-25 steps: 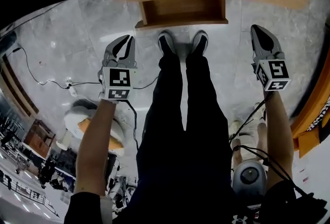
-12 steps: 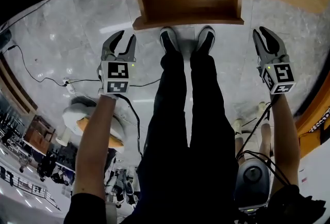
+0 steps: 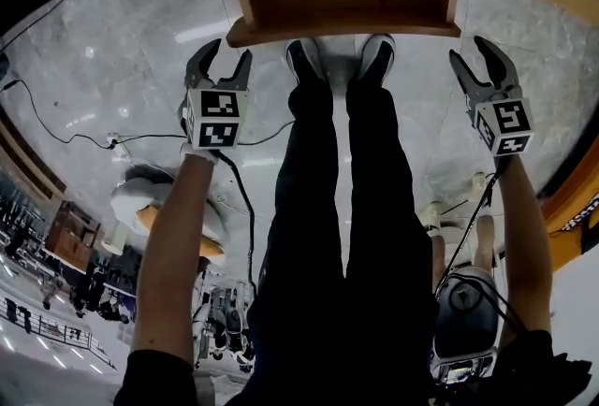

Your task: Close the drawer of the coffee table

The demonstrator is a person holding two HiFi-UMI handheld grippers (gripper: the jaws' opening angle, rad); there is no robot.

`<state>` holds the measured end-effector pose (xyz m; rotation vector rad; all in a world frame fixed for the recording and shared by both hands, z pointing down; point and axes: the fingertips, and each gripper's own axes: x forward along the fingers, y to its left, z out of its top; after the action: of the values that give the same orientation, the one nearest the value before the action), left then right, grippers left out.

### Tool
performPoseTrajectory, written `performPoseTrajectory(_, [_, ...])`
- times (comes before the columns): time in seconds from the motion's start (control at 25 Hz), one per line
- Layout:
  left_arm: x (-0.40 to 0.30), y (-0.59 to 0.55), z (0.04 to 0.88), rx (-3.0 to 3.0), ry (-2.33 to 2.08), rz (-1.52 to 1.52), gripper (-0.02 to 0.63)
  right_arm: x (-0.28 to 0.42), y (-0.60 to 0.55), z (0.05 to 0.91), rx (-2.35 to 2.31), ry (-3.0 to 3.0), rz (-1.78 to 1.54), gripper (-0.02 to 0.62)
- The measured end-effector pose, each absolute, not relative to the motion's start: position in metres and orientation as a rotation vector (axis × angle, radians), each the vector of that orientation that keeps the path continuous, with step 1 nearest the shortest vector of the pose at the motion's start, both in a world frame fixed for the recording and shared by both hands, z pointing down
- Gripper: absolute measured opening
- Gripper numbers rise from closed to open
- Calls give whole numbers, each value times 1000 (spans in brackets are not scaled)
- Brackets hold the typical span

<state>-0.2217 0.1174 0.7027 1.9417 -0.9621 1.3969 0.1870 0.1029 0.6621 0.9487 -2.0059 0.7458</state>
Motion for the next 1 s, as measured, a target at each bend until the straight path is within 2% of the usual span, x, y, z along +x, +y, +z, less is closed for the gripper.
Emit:
performPoseTrajectory(0.4, [-222, 109, 723, 1876, -1046, 1341, 210, 181, 98, 695, 958, -1994, 697, 216])
performPoseTrajectory(0.6, [-217, 107, 726, 1869, -1059, 1316, 209, 169, 92, 705, 948, -2010, 699, 155])
performPoseTrajectory(1.0, [-212, 96, 719, 1851, -1100, 1243, 152, 163, 83, 702, 1116, -1976, 851, 126])
